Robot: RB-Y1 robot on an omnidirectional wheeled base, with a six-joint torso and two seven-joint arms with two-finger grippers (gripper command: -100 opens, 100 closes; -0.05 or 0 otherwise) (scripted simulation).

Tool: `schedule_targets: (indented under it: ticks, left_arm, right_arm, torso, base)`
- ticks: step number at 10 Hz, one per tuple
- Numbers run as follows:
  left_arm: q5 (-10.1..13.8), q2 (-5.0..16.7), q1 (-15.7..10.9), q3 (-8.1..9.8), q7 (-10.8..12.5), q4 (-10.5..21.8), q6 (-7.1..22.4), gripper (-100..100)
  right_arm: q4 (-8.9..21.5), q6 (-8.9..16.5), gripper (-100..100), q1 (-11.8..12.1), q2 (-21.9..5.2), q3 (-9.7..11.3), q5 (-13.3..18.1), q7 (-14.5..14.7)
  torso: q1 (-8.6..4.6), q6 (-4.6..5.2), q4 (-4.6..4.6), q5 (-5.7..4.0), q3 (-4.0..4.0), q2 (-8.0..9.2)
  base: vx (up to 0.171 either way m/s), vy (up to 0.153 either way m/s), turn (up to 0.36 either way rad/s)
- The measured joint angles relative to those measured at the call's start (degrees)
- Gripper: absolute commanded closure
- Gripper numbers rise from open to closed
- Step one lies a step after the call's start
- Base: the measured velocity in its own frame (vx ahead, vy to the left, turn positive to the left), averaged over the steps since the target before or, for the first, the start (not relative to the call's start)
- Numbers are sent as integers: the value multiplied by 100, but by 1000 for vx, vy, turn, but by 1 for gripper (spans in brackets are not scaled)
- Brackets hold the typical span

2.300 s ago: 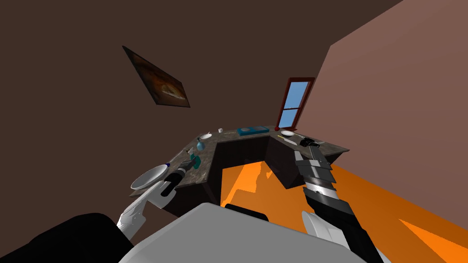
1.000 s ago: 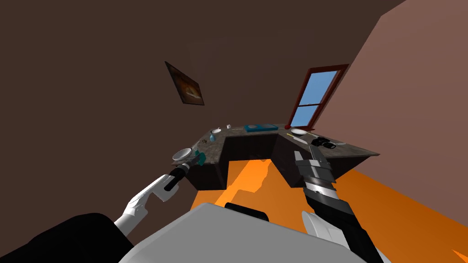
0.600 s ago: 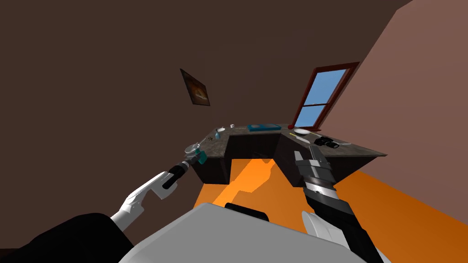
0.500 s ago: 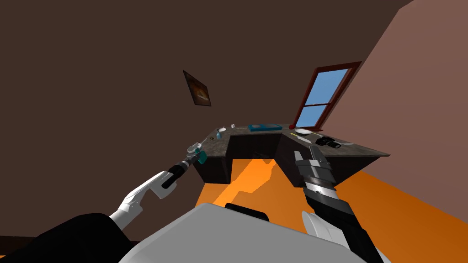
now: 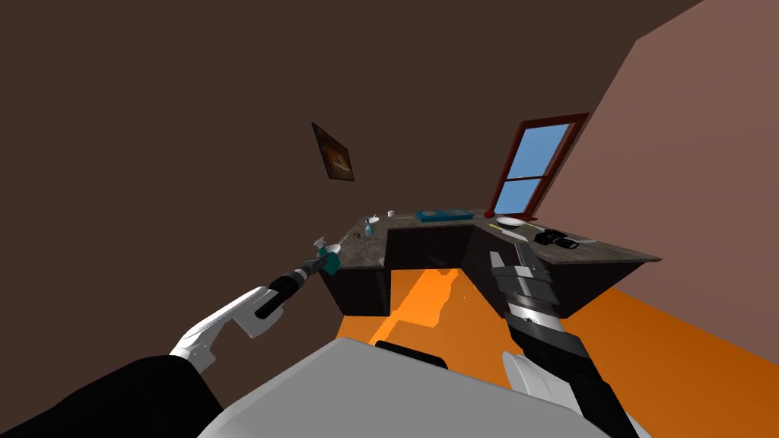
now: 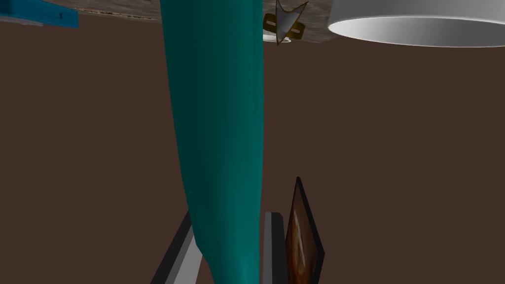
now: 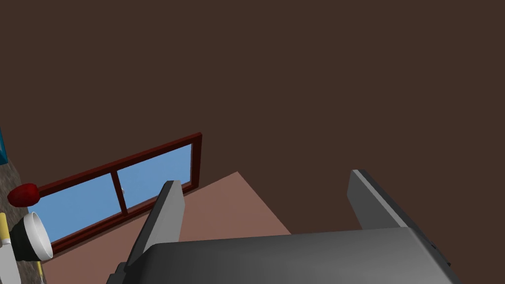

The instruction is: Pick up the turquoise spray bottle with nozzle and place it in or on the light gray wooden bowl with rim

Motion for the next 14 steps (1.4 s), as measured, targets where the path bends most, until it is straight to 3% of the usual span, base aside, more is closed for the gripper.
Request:
schedule_targets:
  ticks: [6, 7, 11, 12, 13, 14]
  left_arm:
    - [43, 54, 629, 538, -176, -299, 70, 100]
    - [44, 59, 632, 556, -181, -301, 73, -100]
    - [44, 59, 630, 556, -181, -299, 75, -100]
    - [44, 59, 630, 556, -181, -299, 75, 0]
    - [44, 59, 630, 556, -181, -299, 75, -100]
    - [92, 160, 689, 599, -139, -389, 123, -100]
  right_arm:
    - [0, 0, 0, 1, 0, 0, 0, 0]
    - [0, 0, 0, 0, 2, 1, 0, 0]
    - [0, 0, 0, -1, 3, 3, 0, 0]
    - [0, 0, 0, -1, 3, 3, 0, 0]
    - [0, 0, 0, -1, 3, 3, 0, 0]
    - [0, 0, 0, -1, 3, 2, 0, 0]
  torso:
    - [-23, 6, -5, -9, -9, -14]
    - [-69, 6, -3, -13, 3, 11]
    - [-126, 5, 7, -29, 25, 48]
    - [-127, 5, 7, -29, 26, 49]
    - [-127, 5, 7, -29, 26, 50]
    - [-124, 3, 7, -29, 24, 45]
  base:
    - [159, 213, -88]
    - [13, 23, -3]
    - [2, 2, 0]
    - [0, 0, 0]
    - [19, 12, 84]
    - [37, 17, 76]
